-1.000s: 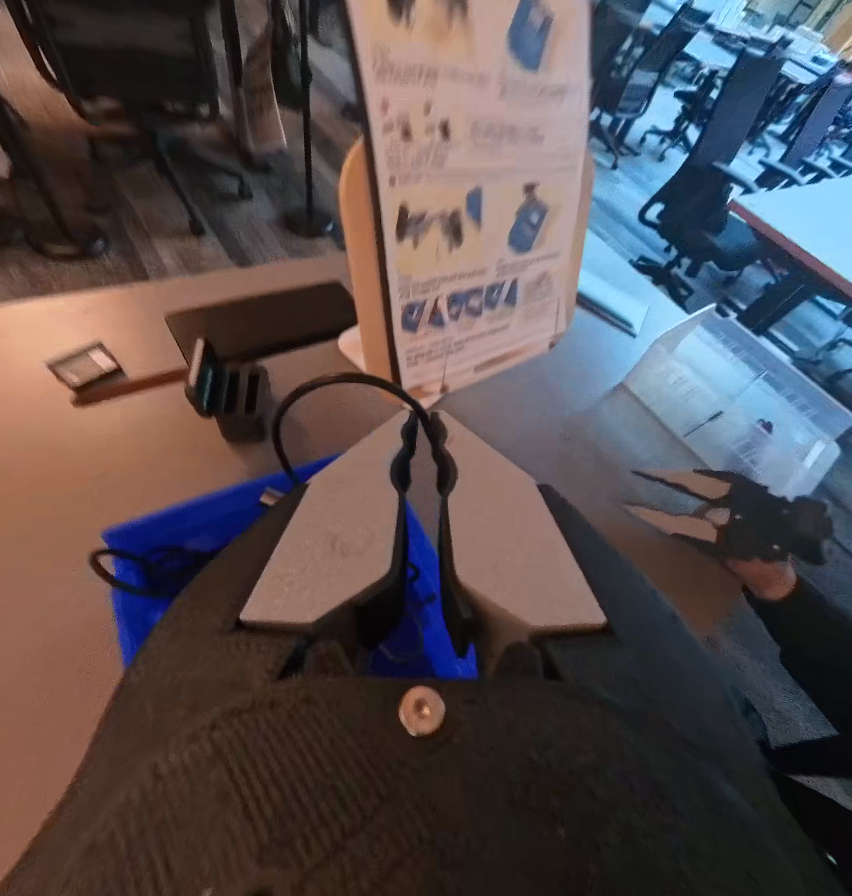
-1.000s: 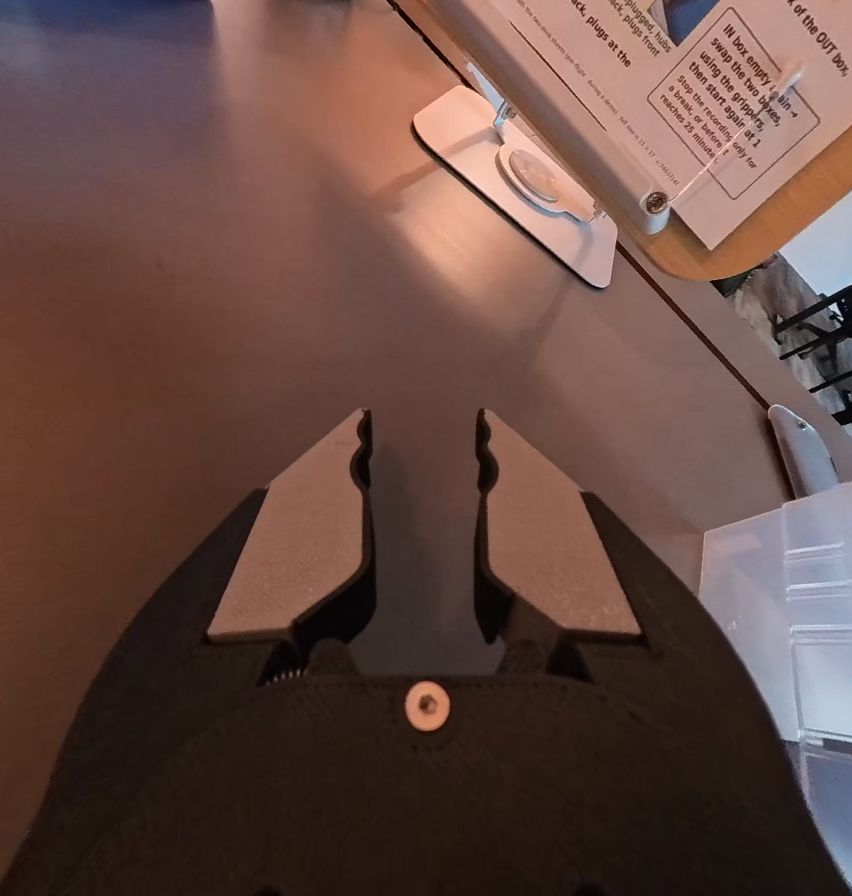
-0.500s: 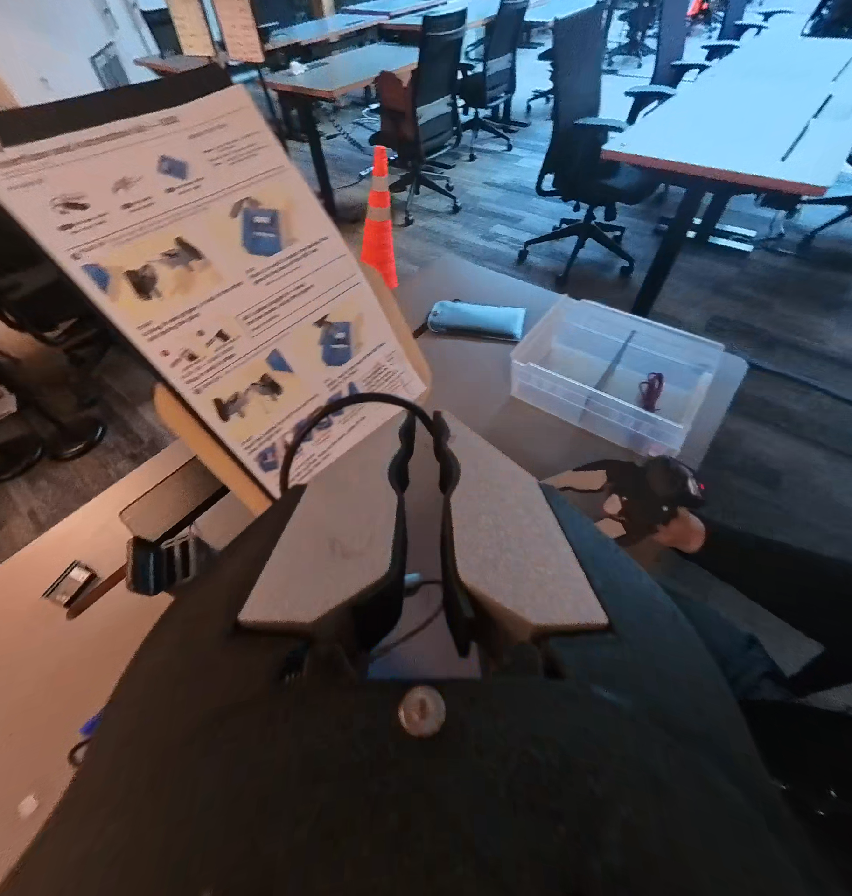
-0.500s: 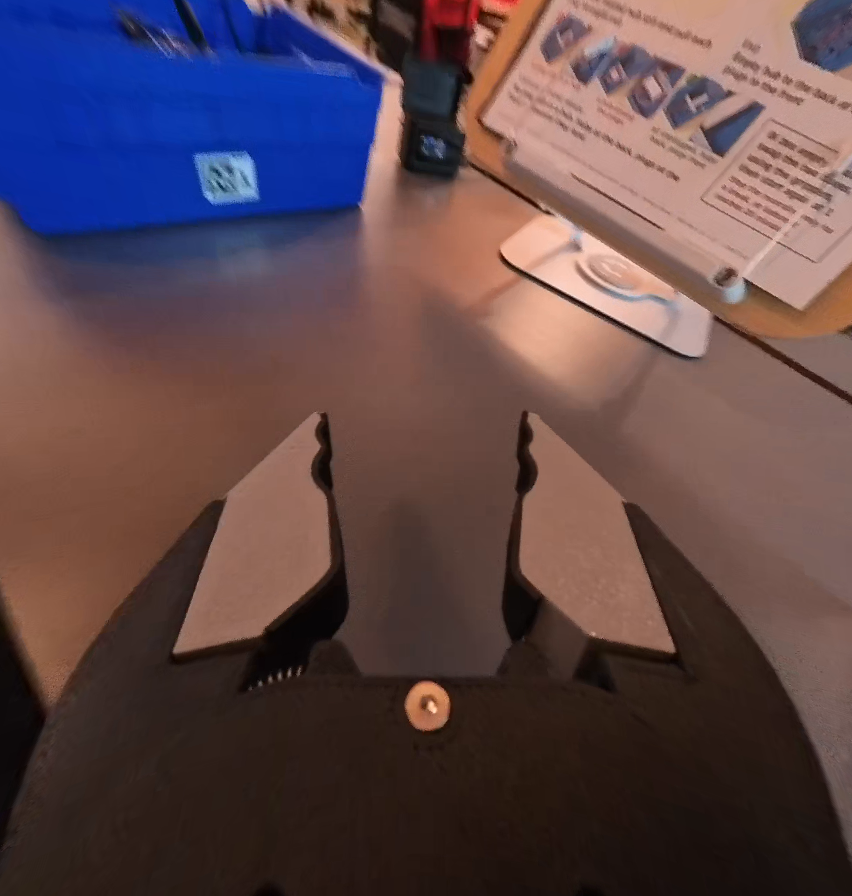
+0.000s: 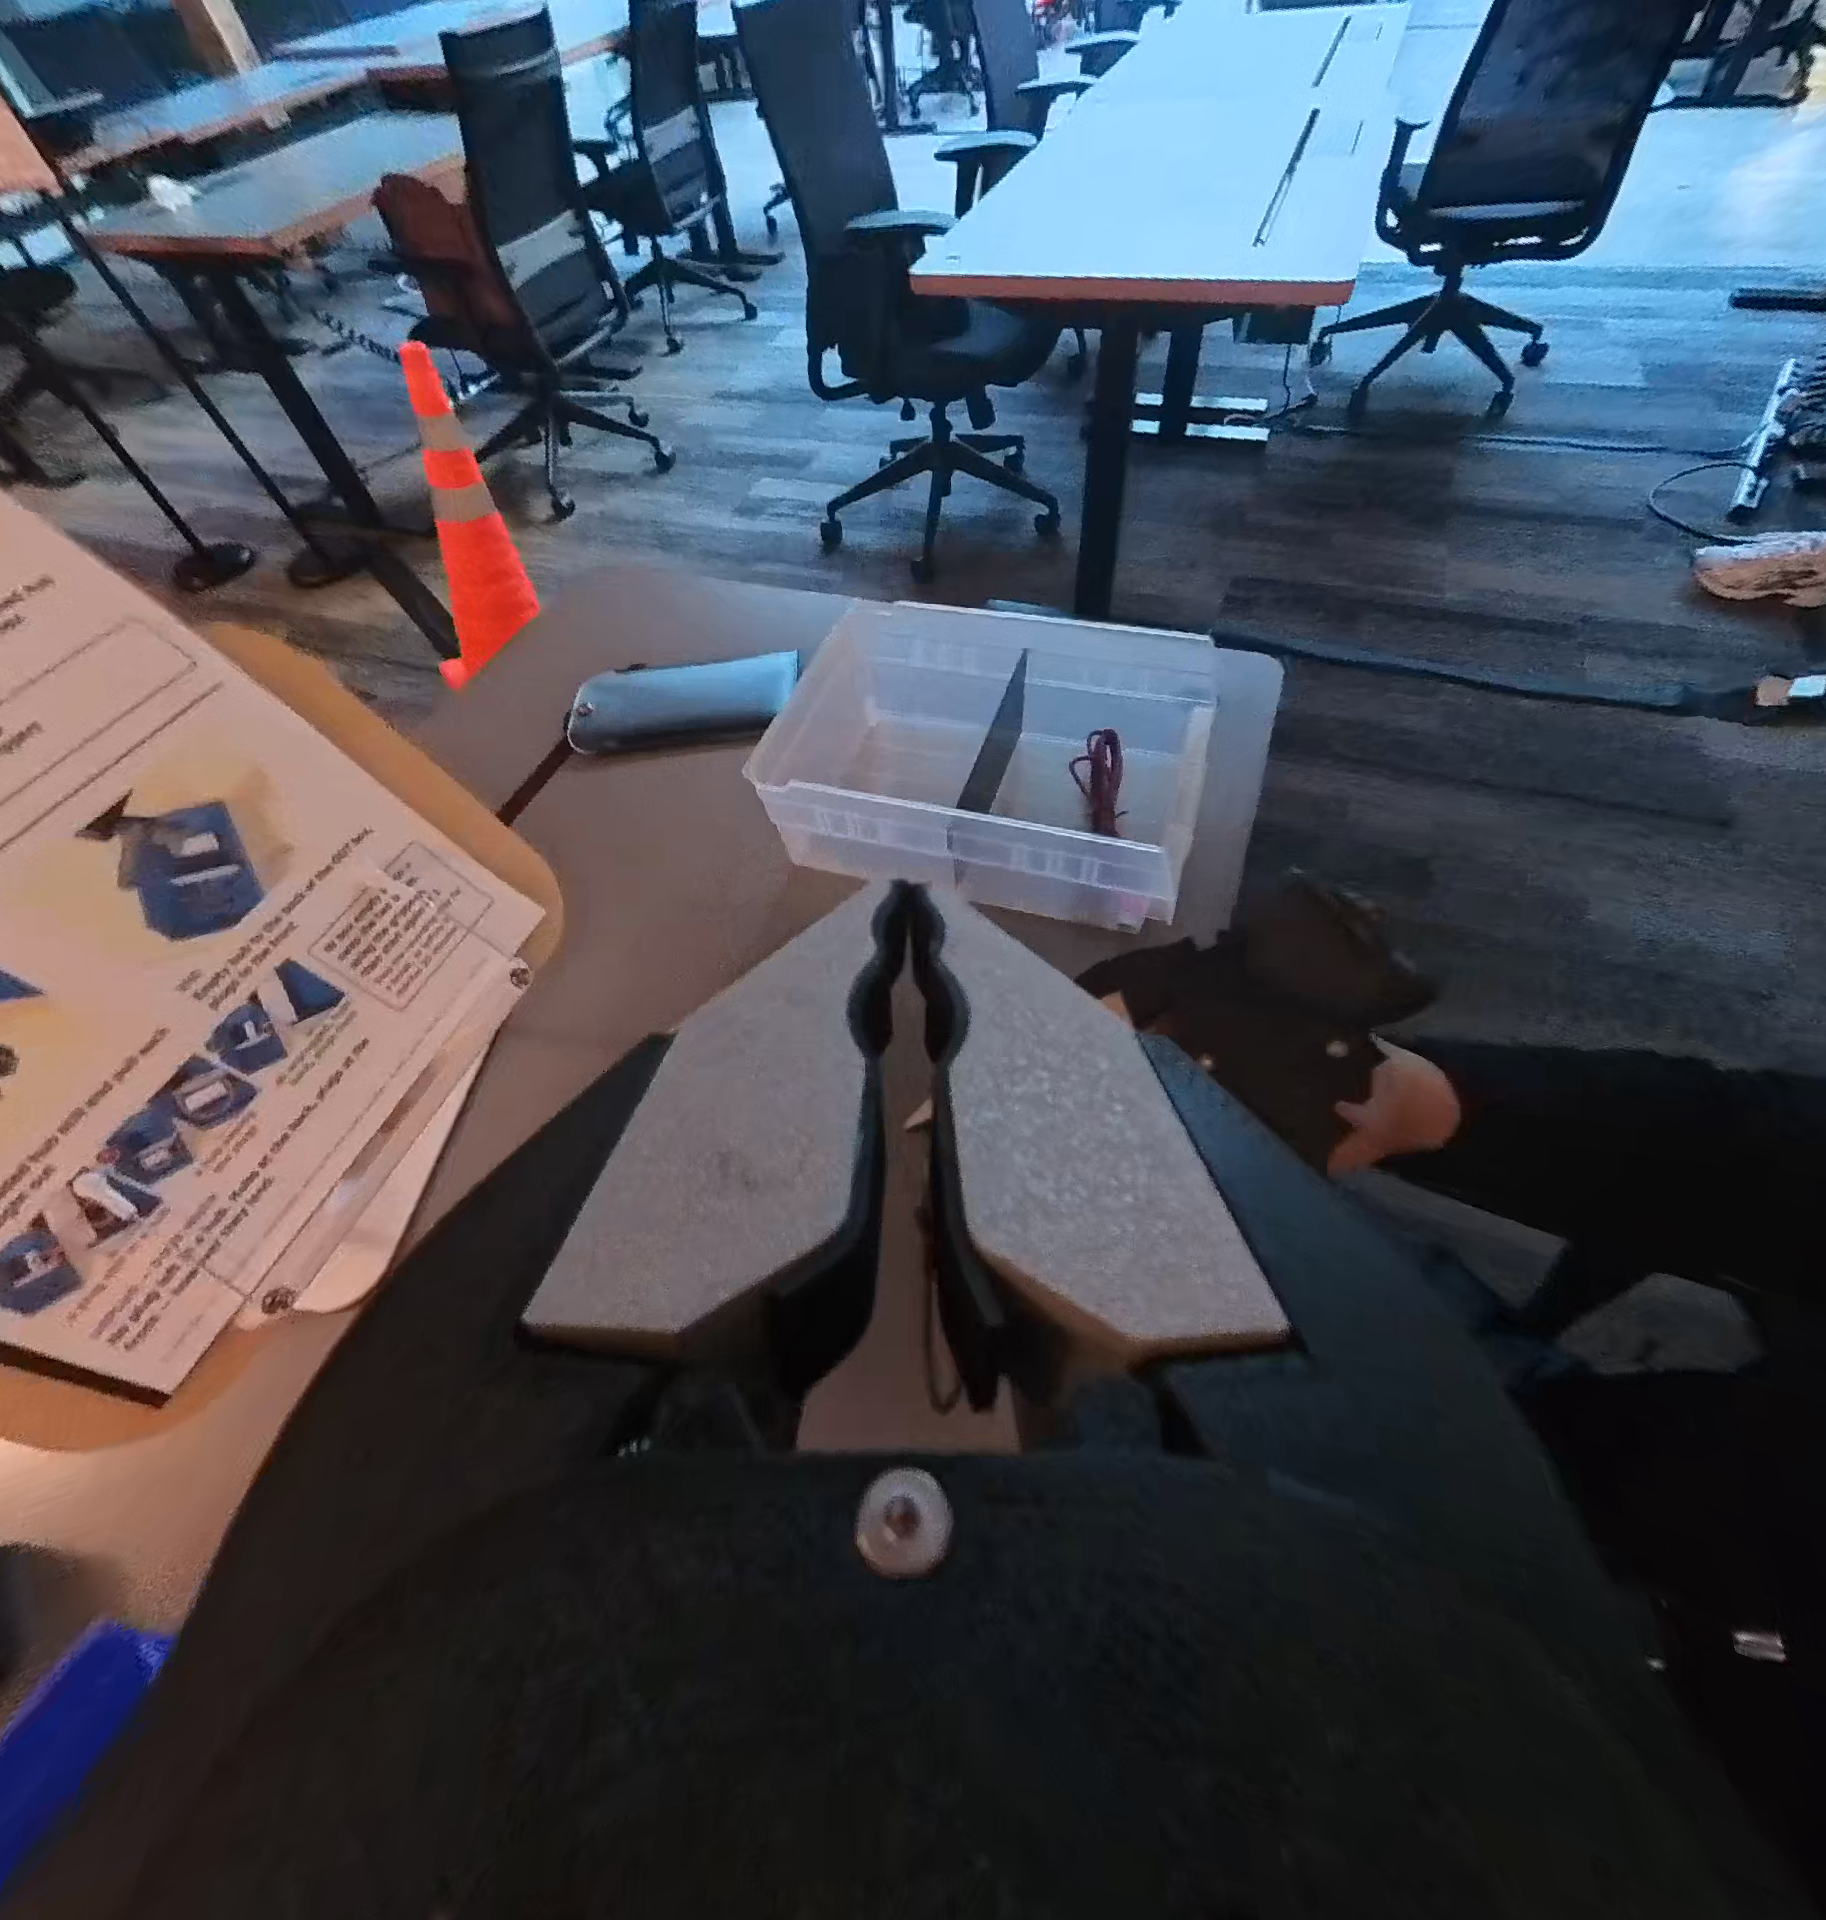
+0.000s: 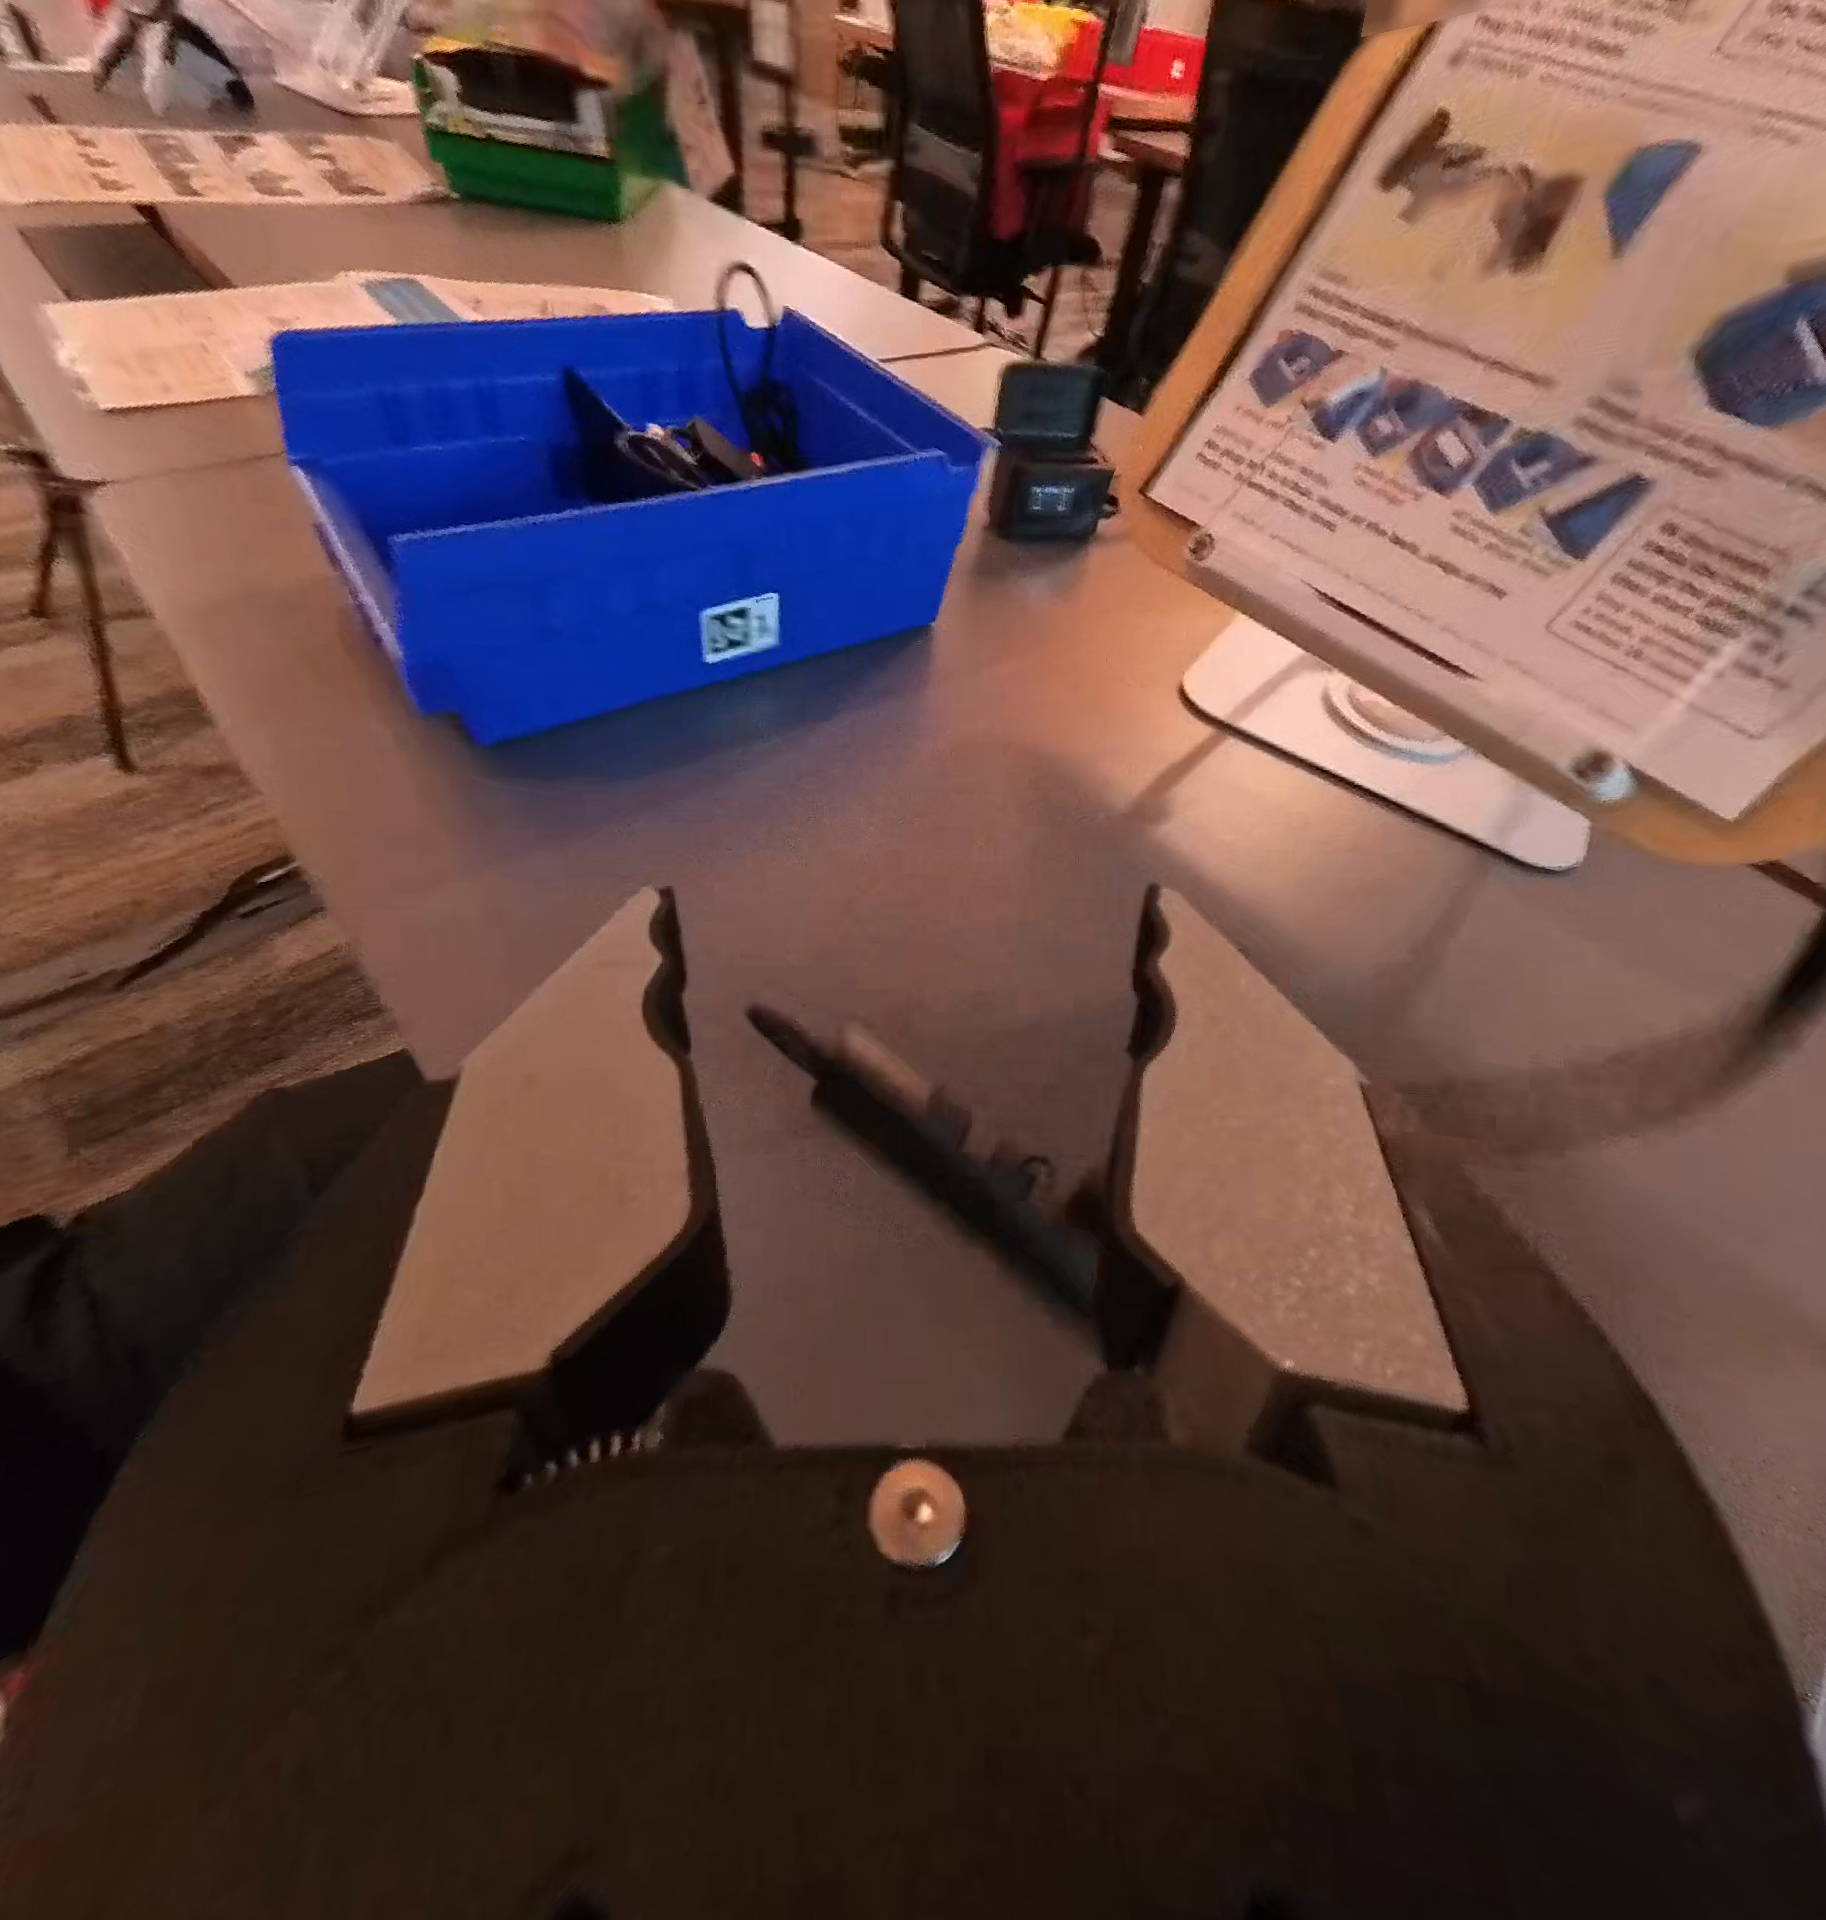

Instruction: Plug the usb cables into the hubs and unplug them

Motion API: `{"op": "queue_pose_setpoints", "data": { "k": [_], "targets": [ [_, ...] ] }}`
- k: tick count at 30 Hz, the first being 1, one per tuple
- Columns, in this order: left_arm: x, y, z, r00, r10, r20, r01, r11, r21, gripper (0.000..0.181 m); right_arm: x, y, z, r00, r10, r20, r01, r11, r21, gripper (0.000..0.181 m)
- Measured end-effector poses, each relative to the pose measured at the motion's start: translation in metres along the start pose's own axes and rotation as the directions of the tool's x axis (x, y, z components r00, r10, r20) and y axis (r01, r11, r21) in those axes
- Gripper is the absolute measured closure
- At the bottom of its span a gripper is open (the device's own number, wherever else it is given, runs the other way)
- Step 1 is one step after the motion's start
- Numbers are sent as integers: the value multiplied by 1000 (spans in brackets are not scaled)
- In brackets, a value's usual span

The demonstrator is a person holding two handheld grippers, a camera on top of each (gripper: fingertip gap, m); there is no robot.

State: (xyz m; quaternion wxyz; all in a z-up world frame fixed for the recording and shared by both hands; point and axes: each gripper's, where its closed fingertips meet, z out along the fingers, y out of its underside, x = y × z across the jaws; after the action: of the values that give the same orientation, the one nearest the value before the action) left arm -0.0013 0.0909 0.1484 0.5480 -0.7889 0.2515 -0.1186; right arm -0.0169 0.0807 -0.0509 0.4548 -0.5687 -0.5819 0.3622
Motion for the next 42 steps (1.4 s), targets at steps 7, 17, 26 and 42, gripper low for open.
{"op": "queue_pose_setpoints", "data": {
  "k": [7, 17, 26, 42],
  "targets": [
    [-4, 62, 49, 996, -61, -60, 52, 989, -140, 181, 60, 93, 43, 986, 111, -127, -138, 962, -237, 107],
    [41, 242, 123, 985, -141, -103, 92, 922, -376, 135, 80, 97, 28, 970, 238, -45, -242, 943, -229, 116],
    [40, 292, 199, 995, -98, 6, 88, 858, -507, 124, 105, 71, -13, 943, 328, -46, -332, 936, -117, 116],
    [-8, 268, 176, 997, -10, 77, 28, 971, -237, 149, 100, 87, -13, 951, 307, -27, -306, 931, -197, 119]
  ]
}}
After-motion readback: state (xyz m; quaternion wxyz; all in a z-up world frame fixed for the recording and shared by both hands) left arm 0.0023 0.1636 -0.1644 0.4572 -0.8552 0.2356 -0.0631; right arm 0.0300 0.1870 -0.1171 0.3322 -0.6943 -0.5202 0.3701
